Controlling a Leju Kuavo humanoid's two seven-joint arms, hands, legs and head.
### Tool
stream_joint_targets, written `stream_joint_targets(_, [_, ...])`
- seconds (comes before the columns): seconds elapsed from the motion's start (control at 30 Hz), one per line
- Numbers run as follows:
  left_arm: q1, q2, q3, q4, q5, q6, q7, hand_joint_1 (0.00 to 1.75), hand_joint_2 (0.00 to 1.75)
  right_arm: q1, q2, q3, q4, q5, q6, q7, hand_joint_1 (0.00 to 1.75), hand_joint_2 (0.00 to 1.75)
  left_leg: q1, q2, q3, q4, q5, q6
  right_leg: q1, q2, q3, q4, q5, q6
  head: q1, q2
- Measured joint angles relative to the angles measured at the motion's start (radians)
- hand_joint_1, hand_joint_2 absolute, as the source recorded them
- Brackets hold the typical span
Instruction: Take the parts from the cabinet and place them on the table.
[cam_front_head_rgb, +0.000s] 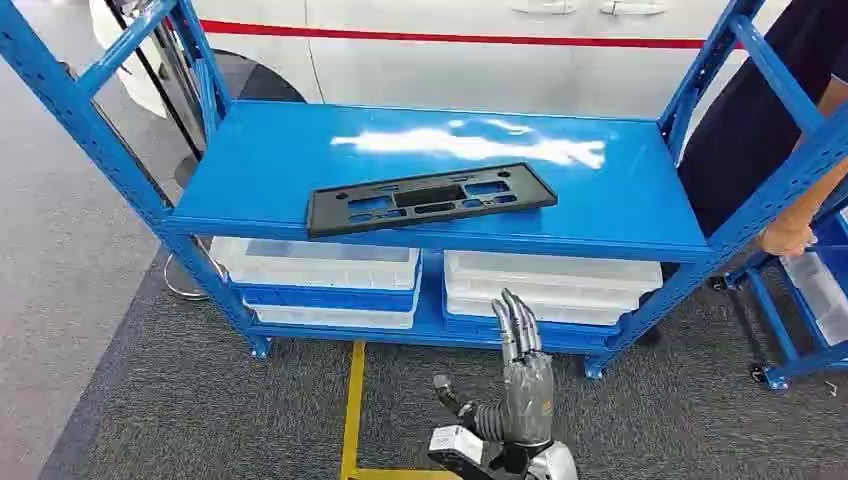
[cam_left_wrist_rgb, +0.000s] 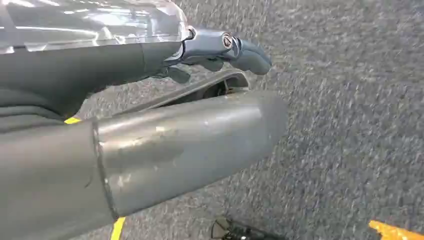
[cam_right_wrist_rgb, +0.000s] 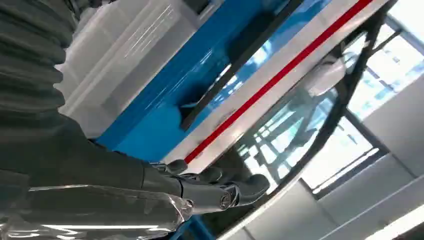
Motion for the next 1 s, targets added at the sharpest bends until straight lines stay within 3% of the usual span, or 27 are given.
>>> stream_joint_targets(0.1, [0.0, 0.007, 0.002, 0.0, -0.003, 0.0, 0.0, 0.0, 0.0, 0.003, 0.016, -0.032, -0.003, 0.005, -0.004, 0.0, 0.0, 1.75, 0.008, 0.003, 0.0, -0.003, 0.001, -0.01, 0.006, 0.001, -0.001, -0.009, 0.008, 0.004, 0.003, 0.0])
stream_joint_targets(0.13, [-0.002, 0.012, 0.002, 0.0, -0.003, -0.001, 0.0, 0.0, 0.0, 0.003, 0.021, -0.04, -0.004, 0.007, -0.005, 0.0, 0.0, 1.75, 0.001, 0.003, 0.003, -0.007, 0.001, -0.015, -0.004, 0.002, 0.003, -0.022, 0.015, 0.001, 0.003, 0.0])
stream_joint_targets(0.17, [-0.002, 0.018, 0.002, -0.001, -0.006, -0.001, 0.001, 0.0, 0.0, 0.004, 0.024, -0.048, -0.005, 0.022, -0.005, 0.011, 0.0, 1.75, 0.004, 0.001, 0.003, 0.003, -0.01, -0.018, -0.014, -0.003, 0.015, -0.039, 0.024, 0.007, 0.003, 0.0])
stream_joint_targets(0.2, [-0.002, 0.018, 0.002, -0.001, -0.014, -0.002, 0.0, 0.0, 0.0, 0.004, 0.024, -0.057, -0.01, 0.046, -0.005, 0.028, 0.0, 1.75, 0.004, 0.001, -0.013, 0.041, -0.041, -0.027, -0.017, -0.003, 0.019, -0.046, 0.026, 0.002, 0.0, 0.0])
stream_joint_targets(0.27, [-0.002, 0.023, 0.002, -0.001, -0.029, -0.011, 0.002, 0.0, 0.0, 0.002, 0.026, -0.092, -0.015, 0.097, -0.005, 0.047, 0.0, 1.75, 0.02, 0.002, -0.082, 0.188, -0.117, -0.043, -0.018, -0.007, 0.018, -0.046, 0.027, 0.002, 0.0, 0.0])
stream_joint_targets(0.3, [-0.002, 0.028, 0.002, -0.001, -0.036, -0.017, 0.007, 0.0, 0.0, 0.0, 0.027, -0.127, -0.014, 0.13, -0.005, 0.049, 0.0, 1.75, 0.027, 0.002, -0.116, 0.257, -0.142, -0.05, -0.018, -0.008, 0.017, -0.045, 0.026, 0.004, 0.0, 0.0])
stream_joint_targets(0.33, [-0.001, 0.034, 0.004, -0.001, -0.04, -0.022, 0.012, 0.0, 0.0, -0.005, 0.029, -0.17, -0.014, 0.176, -0.005, 0.053, 0.0, 1.75, 0.034, 0.002, -0.136, 0.296, -0.143, -0.057, -0.019, -0.009, 0.016, -0.043, 0.024, 0.005, 0.0, 0.0])
stream_joint_targets(0.37, [-0.001, 0.04, 0.005, -0.001, -0.048, -0.03, 0.018, 0.0, 0.0, -0.009, 0.03, -0.205, -0.014, 0.207, -0.005, 0.056, 0.0, 1.75, 0.039, 0.003, -0.128, 0.277, -0.119, -0.062, -0.022, -0.009, 0.017, -0.04, 0.022, 0.009, 0.0, 0.0])
stream_joint_targets(0.4, [-0.002, 0.047, 0.007, -0.001, -0.056, -0.038, 0.019, 0.0, 0.0, -0.013, 0.03, -0.235, -0.013, 0.239, -0.005, 0.068, 0.0, 1.75, 0.045, 0.003, -0.1, 0.218, -0.078, -0.069, -0.026, -0.009, 0.018, -0.036, 0.018, 0.015, 0.0, 0.0])
stream_joint_targets(0.47, [-0.005, 0.059, 0.015, -0.001, -0.077, -0.052, 0.023, 0.0, 0.0, -0.027, 0.031, -0.293, -0.008, 0.319, -0.005, 0.109, 0.0, 1.75, 0.058, 0.005, -0.012, 0.035, 0.008, -0.085, -0.034, -0.007, 0.017, -0.017, 0.006, 0.033, 0.0, 0.0])
stream_joint_targets(0.5, [-0.006, 0.058, 0.018, 0.0, -0.084, -0.06, 0.025, 0.0, 0.0, -0.036, 0.032, -0.315, -0.002, 0.344, -0.005, 0.128, 0.0, 1.75, 0.052, 0.001, -0.007, 0.023, -0.02, -0.087, -0.029, -0.006, 0.011, -0.011, 0.001, 0.042, -0.003, 0.0])
stream_joint_targets(0.53, [-0.009, 0.06, 0.019, 0.0, -0.087, -0.067, 0.026, 0.0, 0.0, -0.049, 0.031, -0.346, 0.016, 0.334, -0.005, 0.137, 0.0, 1.75, 0.051, -0.003, -0.008, 0.019, -0.012, -0.063, -0.026, -0.005, 0.004, -0.002, -0.001, 0.048, -0.001, 0.0])
stream_joint_targets(0.63, [-0.015, 0.061, 0.019, 0.0, -0.09, -0.086, 0.031, 0.0, 0.0, -0.075, 0.023, -0.425, 0.072, 0.37, -0.005, 0.146, 0.0, 1.75, 0.045, -0.003, -0.013, 0.021, -0.011, -0.04, -0.03, -0.004, 0.005, -0.009, 0.005, 0.061, -0.002, 0.0])
stream_joint_targets(0.7, [-0.017, 0.061, 0.019, 0.0, -0.091, -0.102, 0.041, 0.0, 0.0, -0.08, 0.026, -0.472, 0.098, 0.402, -0.005, 0.136, 0.0, 1.75, 0.046, -0.002, -0.012, 0.016, -0.006, -0.025, -0.034, -0.002, -0.006, 0.028, -0.027, 0.068, -0.001, 0.0])
stream_joint_targets(0.77, [-0.02, 0.061, 0.02, 0.0, -0.097, -0.129, 0.054, 0.0, 0.0, -0.106, 0.027, -0.53, 0.158, 0.404, -0.005, 0.095, 0.0, 1.75, 0.042, 0.001, -0.016, 0.016, -0.005, -0.014, -0.032, -0.001, -0.081, 0.178, -0.107, 0.069, -0.001, 0.0])
stream_joint_targets(0.8, [-0.022, 0.061, 0.02, 0.0, -0.098, -0.14, 0.056, 0.0, 0.0, -0.111, 0.028, -0.56, 0.181, 0.387, -0.005, 0.073, 0.0, 1.75, 0.038, 0.0, -0.018, 0.016, -0.005, -0.011, -0.032, -0.001, -0.121, 0.257, -0.135, 0.069, -0.002, 0.0])
stream_joint_targets(0.83, [-0.024, 0.061, 0.021, 0.0, -0.098, -0.147, 0.06, 0.0, 0.0, -0.112, 0.028, -0.581, 0.194, 0.368, -0.005, 0.061, 0.0, 1.75, 0.033, -0.001, -0.018, 0.016, -0.006, -0.009, -0.032, -0.001, -0.146, 0.304, -0.142, 0.066, -0.001, 0.0])
stream_joint_targets(0.87, [-0.023, 0.061, 0.023, 0.0, -0.098, -0.153, 0.062, 0.0, 0.0, -0.113, 0.028, -0.594, 0.207, 0.346, -0.005, 0.05, 0.0, 1.75, 0.03, -0.002, -0.015, 0.016, -0.007, -0.008, -0.029, 0.0, -0.149, 0.304, -0.125, 0.061, -0.001, 0.0])
stream_joint_targets(0.9, [-0.023, 0.062, 0.026, 0.0, -0.097, -0.16, 0.065, 0.0, 0.0, -0.117, 0.029, -0.596, 0.217, 0.322, -0.005, 0.04, 0.0, 1.75, 0.026, -0.003, -0.012, 0.016, -0.008, -0.007, -0.023, 0.0, -0.132, 0.26, -0.087, 0.052, -0.002, 0.0])
stream_joint_targets(0.97, [-0.024, 0.063, 0.03, 0.0, -0.095, -0.171, 0.067, 0.0, 0.0, -0.124, 0.029, -0.596, 0.227, 0.274, -0.005, 0.02, 0.0, 1.75, 0.017, -0.002, -0.004, 0.016, -0.01, -0.005, -0.012, 0.002, -0.05, 0.082, 0.009, 0.024, -0.002, 0.0])
stream_joint_targets(1.0, [-0.024, 0.06, 0.033, 0.0, -0.092, -0.177, 0.067, 0.0, 0.0, -0.128, 0.029, -0.594, 0.23, 0.252, -0.006, 0.014, 0.0, 1.75, 0.018, -0.002, -0.005, 0.016, -0.012, -0.005, -0.005, 0.005, -0.024, 0.025, 0.008, 0.004, -0.002, 0.0])
